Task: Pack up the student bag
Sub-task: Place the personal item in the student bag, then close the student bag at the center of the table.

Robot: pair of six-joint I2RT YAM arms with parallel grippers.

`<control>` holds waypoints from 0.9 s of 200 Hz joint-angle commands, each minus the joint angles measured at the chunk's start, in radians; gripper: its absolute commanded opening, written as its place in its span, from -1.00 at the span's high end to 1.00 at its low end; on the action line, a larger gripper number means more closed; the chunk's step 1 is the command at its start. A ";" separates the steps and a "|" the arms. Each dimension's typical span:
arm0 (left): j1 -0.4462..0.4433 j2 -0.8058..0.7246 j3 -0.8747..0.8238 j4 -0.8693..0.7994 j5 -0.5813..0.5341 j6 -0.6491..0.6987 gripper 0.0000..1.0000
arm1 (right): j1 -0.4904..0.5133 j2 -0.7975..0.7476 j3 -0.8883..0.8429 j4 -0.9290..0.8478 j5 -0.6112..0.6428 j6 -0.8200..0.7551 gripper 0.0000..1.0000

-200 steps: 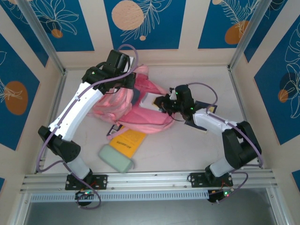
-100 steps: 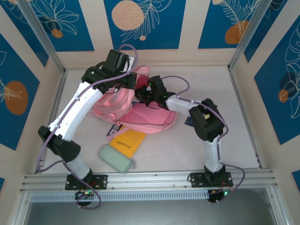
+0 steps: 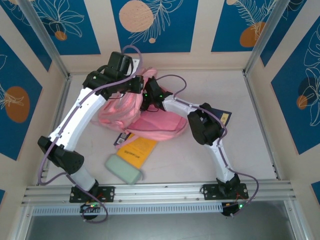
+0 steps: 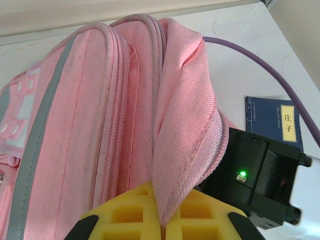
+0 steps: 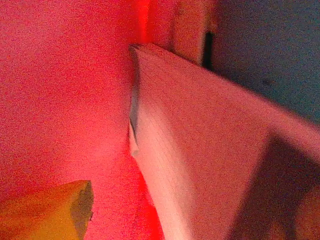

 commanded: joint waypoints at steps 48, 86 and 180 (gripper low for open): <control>0.038 -0.033 0.022 0.114 0.072 -0.063 1.00 | -0.017 -0.359 -0.303 0.062 -0.010 -0.161 -0.73; 0.040 -0.043 -0.055 0.192 0.087 -0.106 1.00 | -0.017 -0.542 -0.500 0.015 0.075 -0.243 -0.67; 0.040 0.072 -0.189 0.298 0.265 -0.187 0.73 | 0.029 -1.048 -1.005 -0.027 0.196 -0.534 -0.17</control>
